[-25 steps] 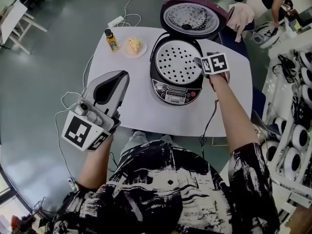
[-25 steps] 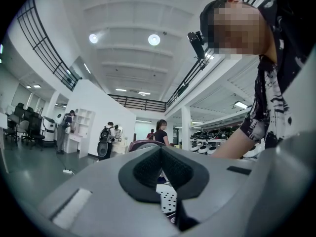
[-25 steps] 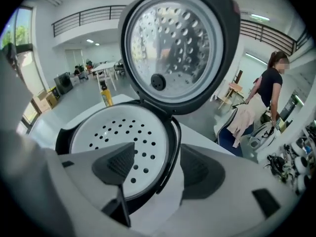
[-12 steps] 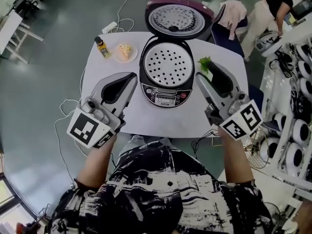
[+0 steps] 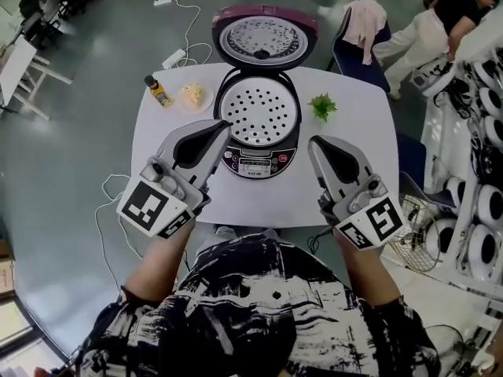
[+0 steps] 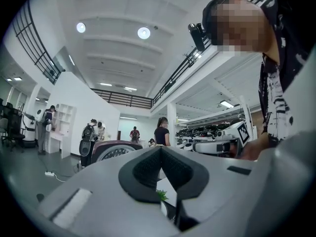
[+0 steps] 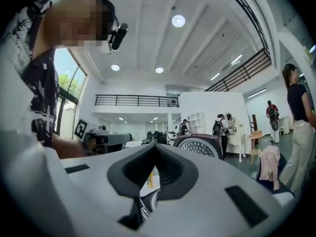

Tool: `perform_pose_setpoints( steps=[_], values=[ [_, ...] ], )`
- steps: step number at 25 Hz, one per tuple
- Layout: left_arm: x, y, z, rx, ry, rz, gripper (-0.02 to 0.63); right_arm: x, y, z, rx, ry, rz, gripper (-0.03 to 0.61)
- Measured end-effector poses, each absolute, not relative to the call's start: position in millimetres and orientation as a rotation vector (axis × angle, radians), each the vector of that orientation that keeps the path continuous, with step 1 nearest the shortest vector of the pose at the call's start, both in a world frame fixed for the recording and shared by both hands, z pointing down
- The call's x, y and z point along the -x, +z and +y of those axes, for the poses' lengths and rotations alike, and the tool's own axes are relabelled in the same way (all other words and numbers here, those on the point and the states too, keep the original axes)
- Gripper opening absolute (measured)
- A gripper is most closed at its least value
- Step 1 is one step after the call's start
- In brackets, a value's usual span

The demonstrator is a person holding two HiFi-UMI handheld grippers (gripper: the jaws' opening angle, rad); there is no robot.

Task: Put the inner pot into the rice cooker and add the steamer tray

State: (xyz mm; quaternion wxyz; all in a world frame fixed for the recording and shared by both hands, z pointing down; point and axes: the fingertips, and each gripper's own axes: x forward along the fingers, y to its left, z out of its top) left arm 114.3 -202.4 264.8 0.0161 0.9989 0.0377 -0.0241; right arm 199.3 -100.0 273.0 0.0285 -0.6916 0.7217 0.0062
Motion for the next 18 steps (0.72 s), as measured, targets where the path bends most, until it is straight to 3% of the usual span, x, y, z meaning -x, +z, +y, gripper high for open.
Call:
perform_pose_setpoints(
  steps=[11,18],
  values=[
    [-115.2,262.1,-190.2,-3.117,-0.064,0.091,0.005,-220.1,234.4,-97.0,1.981,0.082,2.049,-0.003],
    [-109.7,264.1,-193.9,-3.113,-0.064,0.058,0.005,-203.2,255.3,-109.7,2.059,0.097,2.224,-0.003]
  ],
)
